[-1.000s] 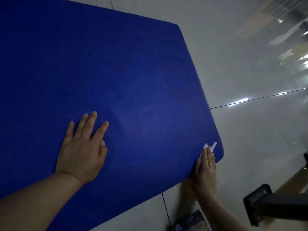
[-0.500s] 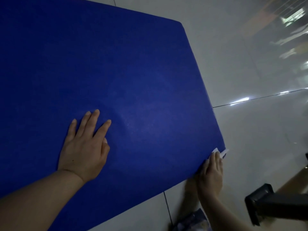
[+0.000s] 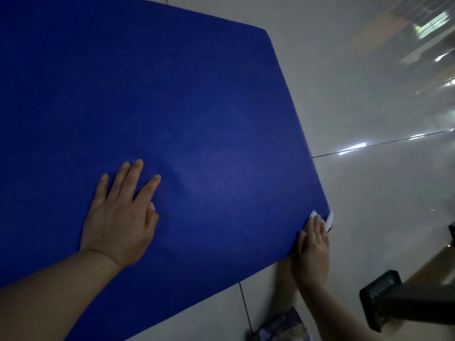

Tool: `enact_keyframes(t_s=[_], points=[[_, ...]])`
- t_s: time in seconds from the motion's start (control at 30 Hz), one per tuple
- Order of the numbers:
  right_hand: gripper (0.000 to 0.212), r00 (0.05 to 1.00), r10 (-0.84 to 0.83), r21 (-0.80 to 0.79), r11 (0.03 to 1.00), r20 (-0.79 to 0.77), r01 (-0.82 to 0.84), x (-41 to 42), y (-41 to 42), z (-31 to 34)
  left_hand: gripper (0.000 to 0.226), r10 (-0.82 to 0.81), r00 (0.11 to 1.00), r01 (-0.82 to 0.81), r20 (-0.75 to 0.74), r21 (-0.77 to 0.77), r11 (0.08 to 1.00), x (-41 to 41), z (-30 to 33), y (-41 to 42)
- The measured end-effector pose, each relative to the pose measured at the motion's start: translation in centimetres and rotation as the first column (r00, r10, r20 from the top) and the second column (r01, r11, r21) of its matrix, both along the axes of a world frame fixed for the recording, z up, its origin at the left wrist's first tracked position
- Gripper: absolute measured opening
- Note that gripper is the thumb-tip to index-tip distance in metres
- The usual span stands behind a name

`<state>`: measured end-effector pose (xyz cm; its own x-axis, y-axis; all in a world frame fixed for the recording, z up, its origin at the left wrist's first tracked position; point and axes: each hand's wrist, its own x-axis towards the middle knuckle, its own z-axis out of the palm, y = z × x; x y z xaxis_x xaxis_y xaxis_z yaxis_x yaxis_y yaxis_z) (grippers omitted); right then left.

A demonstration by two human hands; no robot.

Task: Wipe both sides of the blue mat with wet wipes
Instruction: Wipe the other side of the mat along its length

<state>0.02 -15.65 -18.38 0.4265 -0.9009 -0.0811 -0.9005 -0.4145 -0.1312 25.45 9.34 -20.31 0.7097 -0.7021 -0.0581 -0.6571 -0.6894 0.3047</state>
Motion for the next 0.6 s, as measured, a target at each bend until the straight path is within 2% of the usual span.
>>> enact_keyframes(t_s=[0.13, 0.27, 0.3, 0.33, 0.37, 0.43, 0.47, 0.6], points=[[0.050, 0.983, 0.125, 0.054, 0.990, 0.135, -0.133, 1.5, 2.5, -0.3, 0.056, -0.003, 1.000, 0.003, -0.007, 0.003, 1.000, 0.1, 0.0, 0.0], [0.055, 0.908, 0.392, 0.152, 0.898, 0.151, -0.413, 2.4, 2.9, -0.5, 0.056, -0.006, 1.000, 0.006, 0.001, 0.008, 1.000, 0.0, 0.1, 0.0], [0.054, 0.906, 0.393, 0.133, 0.900, 0.158, -0.414, 2.1, 1.8, -0.5, 0.056, -0.005, 1.000, 0.005, 0.002, 0.006, 1.000, 0.0, 0.1, 0.0], [0.053, 0.934, 0.321, 0.104, 0.935, 0.156, -0.339, 1.9, 0.5, -0.5, 0.056, -0.005, 1.000, 0.005, 0.008, 0.004, 1.000, 0.1, 0.1, 0.0], [0.052, 0.974, 0.176, 0.097, 0.977, 0.141, -0.190, 2.0, -0.9, -0.5, 0.056, -0.005, 1.000, 0.005, 0.014, 0.003, 1.000, 0.1, 0.1, 0.0], [0.051, 0.993, -0.097, 0.089, 0.992, 0.070, 0.090, 3.3, -2.4, -0.7, 0.056, -0.005, 1.000, 0.005, 0.013, -0.001, 1.000, 0.1, -0.1, -0.1], [0.051, 0.991, -0.124, 0.069, 0.990, 0.055, 0.120, 4.5, -2.0, -0.7, 0.056, -0.004, 1.000, 0.004, 0.010, -0.002, 1.000, 0.1, -0.2, 0.0], [0.050, 0.989, 0.130, 0.081, 0.987, 0.076, -0.136, 6.6, 1.0, -0.6, 0.057, -0.007, 1.000, 0.007, 0.001, 0.006, 1.000, 0.1, -0.1, 0.0]])
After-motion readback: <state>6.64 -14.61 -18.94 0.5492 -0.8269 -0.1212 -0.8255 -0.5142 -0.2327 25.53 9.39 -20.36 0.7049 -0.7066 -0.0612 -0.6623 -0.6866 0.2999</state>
